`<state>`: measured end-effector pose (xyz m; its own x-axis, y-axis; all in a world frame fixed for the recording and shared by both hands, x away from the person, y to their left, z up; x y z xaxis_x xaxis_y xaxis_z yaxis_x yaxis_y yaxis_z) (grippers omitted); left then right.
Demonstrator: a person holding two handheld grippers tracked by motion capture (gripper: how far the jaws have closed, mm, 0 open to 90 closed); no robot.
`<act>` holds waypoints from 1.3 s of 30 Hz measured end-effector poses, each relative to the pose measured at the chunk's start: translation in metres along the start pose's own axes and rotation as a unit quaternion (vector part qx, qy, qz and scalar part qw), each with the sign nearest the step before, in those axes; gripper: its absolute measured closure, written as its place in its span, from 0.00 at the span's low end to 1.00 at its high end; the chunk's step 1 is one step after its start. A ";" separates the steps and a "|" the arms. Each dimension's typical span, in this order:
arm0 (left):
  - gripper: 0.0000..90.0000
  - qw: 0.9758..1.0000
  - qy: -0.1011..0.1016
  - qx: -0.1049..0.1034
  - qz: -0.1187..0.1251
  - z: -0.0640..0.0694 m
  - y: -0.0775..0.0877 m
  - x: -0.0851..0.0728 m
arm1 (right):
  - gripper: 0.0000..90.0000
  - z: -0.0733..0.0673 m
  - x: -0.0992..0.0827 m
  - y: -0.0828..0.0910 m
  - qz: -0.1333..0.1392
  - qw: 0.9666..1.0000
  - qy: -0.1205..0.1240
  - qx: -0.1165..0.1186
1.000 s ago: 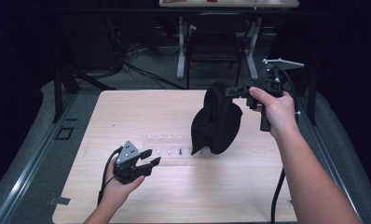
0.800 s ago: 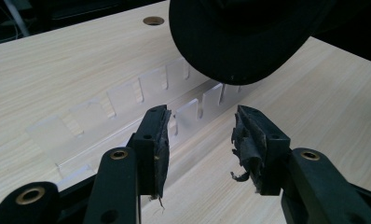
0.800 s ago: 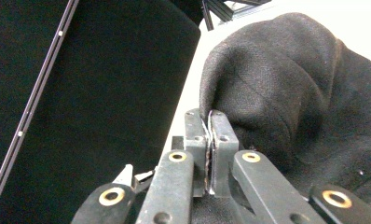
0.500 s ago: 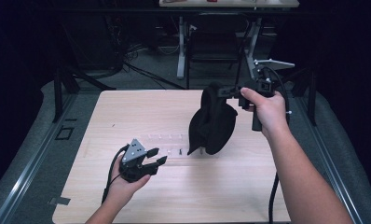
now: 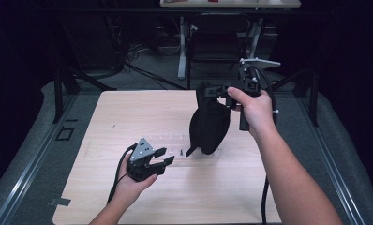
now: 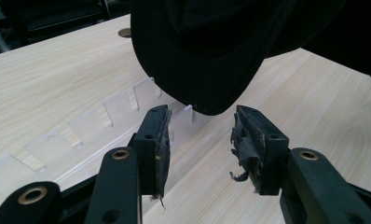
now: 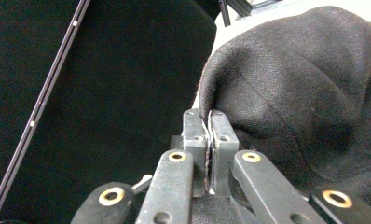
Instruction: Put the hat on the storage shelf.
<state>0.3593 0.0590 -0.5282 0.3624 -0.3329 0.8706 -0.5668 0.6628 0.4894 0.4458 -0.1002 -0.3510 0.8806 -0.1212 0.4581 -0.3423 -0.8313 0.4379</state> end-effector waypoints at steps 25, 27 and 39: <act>0.79 0.999 -0.034 -0.009 -0.019 0.027 -0.046 0.026 | 0.98 -0.012 -0.005 -0.022 -0.004 1.000 0.000 0.023; 0.86 0.999 -0.042 -0.006 -0.022 0.028 -0.048 0.024 | 0.98 -0.012 -0.005 -0.023 -0.002 1.000 0.000 0.024; 0.94 0.998 -0.069 -0.002 -0.010 0.027 -0.047 0.018 | 0.95 -0.019 -0.008 -0.029 -0.005 0.999 0.003 0.039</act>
<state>0.3727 0.0039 -0.5340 0.2688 -0.4349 0.8594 -0.5576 0.6573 0.5070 0.4425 -0.0649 -0.3523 0.8818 -0.1105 0.4584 -0.3075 -0.8718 0.3814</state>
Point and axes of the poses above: each handheld gripper's, and its own axes: y roughly backward along the jaws, x roughly out of its top, z roughly to its right, the point moved 10 cm from there along -y, roughly forward along the jaws, and after that the axes turned 1 degree about -z, right-handed, at the moved point
